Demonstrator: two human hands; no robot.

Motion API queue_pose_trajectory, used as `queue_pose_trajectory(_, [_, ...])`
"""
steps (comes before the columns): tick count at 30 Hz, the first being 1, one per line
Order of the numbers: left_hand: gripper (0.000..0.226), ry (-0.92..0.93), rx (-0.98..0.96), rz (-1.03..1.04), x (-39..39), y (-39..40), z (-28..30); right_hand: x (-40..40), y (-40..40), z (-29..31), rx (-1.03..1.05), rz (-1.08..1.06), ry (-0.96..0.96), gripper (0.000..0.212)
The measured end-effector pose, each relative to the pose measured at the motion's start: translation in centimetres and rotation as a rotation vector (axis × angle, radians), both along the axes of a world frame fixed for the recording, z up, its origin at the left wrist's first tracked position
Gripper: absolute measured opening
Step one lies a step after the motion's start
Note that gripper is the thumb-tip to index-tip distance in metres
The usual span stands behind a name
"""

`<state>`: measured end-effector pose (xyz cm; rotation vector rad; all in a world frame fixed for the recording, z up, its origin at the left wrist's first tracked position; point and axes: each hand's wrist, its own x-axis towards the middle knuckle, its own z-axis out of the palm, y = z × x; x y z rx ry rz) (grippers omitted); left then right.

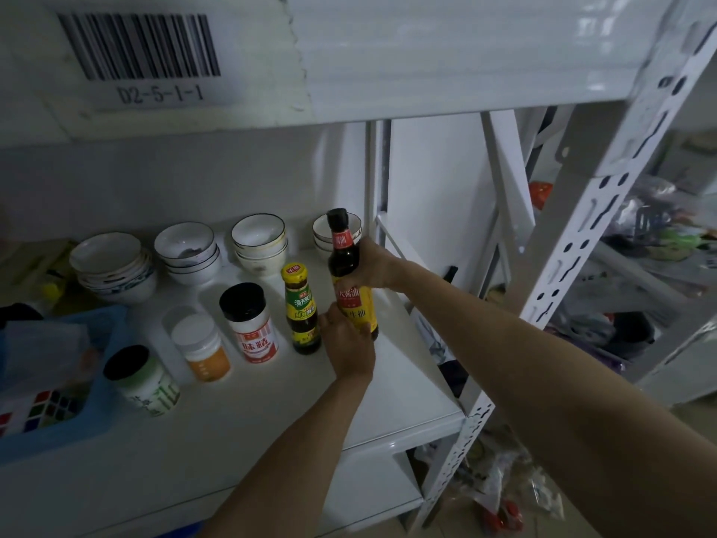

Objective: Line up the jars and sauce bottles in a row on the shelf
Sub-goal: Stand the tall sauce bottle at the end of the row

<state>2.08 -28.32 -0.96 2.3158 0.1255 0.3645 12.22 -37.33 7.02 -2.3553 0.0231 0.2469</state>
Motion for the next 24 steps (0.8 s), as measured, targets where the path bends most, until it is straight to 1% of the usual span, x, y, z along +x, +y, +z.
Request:
queue_pose_trajectory(3, [0.055, -0.004, 0.046, 0.005, 0.0, 0.1, 0.2, -4.4, 1.3, 3.3, 0.033, 0.010, -0.033, 0.081])
queue_pose_trajectory(6, [0.060, 0.009, 0.025, 0.003, 0.0, 0.2, -0.1, -5.6, 1.1, 3.0, 0.108, -0.011, -0.067, 0.073])
queue_pose_trajectory(9, [0.067, 0.034, -0.009, -0.020, -0.4, 0.3, -0.5, -5.4, 1.1, 1.8, 0.099, -0.033, -0.085, 0.087])
queue_pose_trajectory(11, [0.070, 0.049, -0.038, -0.046, -0.9, 0.5, -0.5, -4.0, 0.5, 0.2, 0.121, -0.025, -0.053, 0.087])
queue_pose_trajectory(13, [0.070, 0.068, -0.058, -0.072, -1.4, 0.7, -0.6, -4.4, 0.6, 0.6, 0.131, -0.042, -0.019, 0.089])
queue_pose_trajectory(16, [0.060, 0.079, -0.095, -0.115, -2.0, 1.6, -0.8, -4.0, 0.2, -0.4, 0.118, -0.062, 0.025, 0.086])
queue_pose_trajectory(19, [0.037, 0.079, -0.104, -0.203, -2.8, 3.7, -1.2, -5.5, 0.5, -0.1, 0.108, -0.125, 0.074, 0.077])
queue_pose_trajectory(22, [0.035, 0.102, -0.097, -0.231, -3.7, 6.5, -1.5, -8.0, 0.6, 0.4, 0.100, -0.214, 0.166, 0.069])
queue_pose_trajectory(24, [0.033, 0.097, -0.149, -0.211, -4.1, 8.6, -1.8, -9.1, 0.3, -0.5, 0.035, -0.262, 0.251, 0.049])
